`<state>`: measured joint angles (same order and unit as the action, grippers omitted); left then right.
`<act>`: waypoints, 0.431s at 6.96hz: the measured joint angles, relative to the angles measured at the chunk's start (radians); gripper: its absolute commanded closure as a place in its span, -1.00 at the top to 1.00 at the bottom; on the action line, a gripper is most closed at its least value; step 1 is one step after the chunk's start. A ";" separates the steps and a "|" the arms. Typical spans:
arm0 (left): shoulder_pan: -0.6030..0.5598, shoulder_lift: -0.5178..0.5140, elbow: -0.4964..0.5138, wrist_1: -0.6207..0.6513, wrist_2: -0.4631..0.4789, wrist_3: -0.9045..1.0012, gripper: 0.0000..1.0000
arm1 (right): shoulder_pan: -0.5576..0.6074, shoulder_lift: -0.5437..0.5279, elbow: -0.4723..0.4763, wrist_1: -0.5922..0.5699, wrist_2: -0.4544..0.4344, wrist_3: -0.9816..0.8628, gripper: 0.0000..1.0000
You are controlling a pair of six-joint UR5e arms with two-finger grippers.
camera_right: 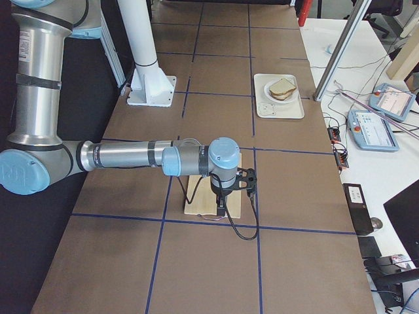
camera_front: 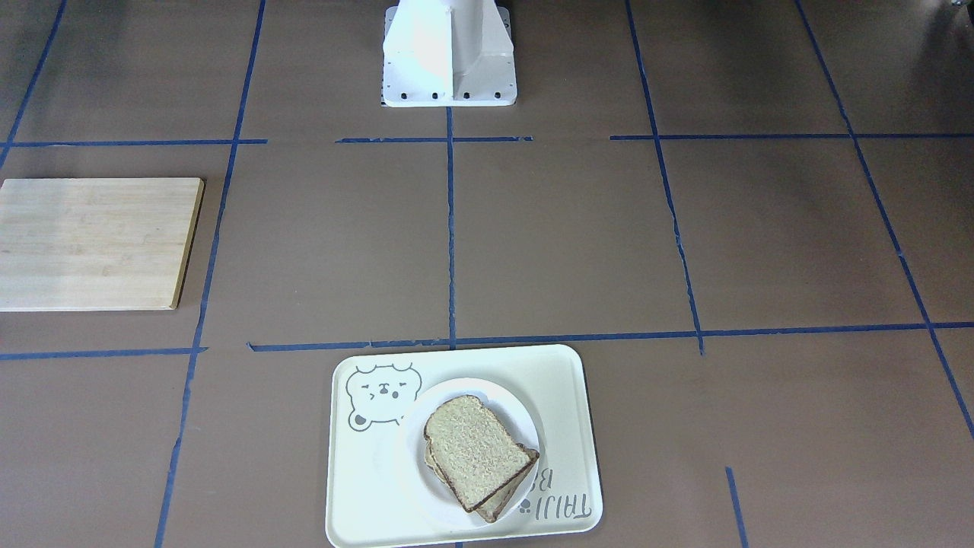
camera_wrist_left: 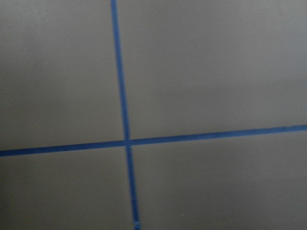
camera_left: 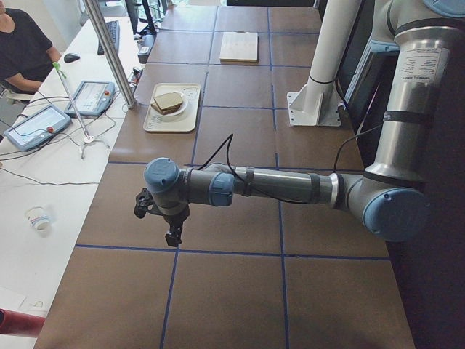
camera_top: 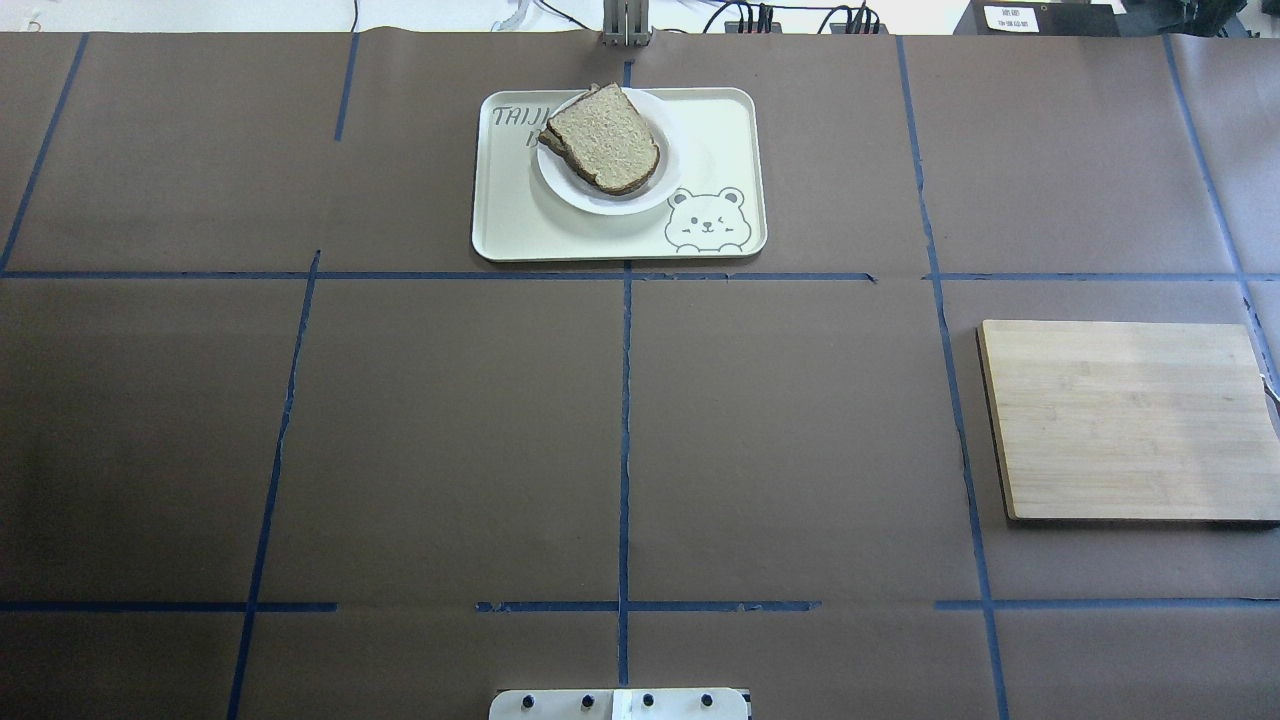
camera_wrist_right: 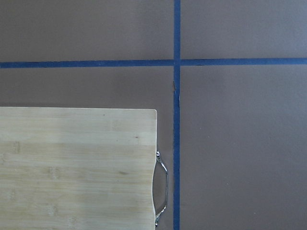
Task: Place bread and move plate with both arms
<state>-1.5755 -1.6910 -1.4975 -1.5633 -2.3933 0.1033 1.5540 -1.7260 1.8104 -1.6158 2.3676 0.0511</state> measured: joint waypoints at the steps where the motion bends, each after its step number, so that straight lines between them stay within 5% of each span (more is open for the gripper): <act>1: -0.022 0.014 0.017 0.000 -0.007 0.032 1.00 | 0.008 0.000 0.000 -0.018 0.005 -0.011 1.00; 3: -0.034 0.065 -0.001 -0.001 -0.010 0.041 1.00 | 0.012 0.000 0.001 -0.025 0.022 -0.012 1.00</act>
<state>-1.6093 -1.6261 -1.4987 -1.5642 -2.4036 0.1443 1.5655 -1.7262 1.8109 -1.6405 2.3893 0.0393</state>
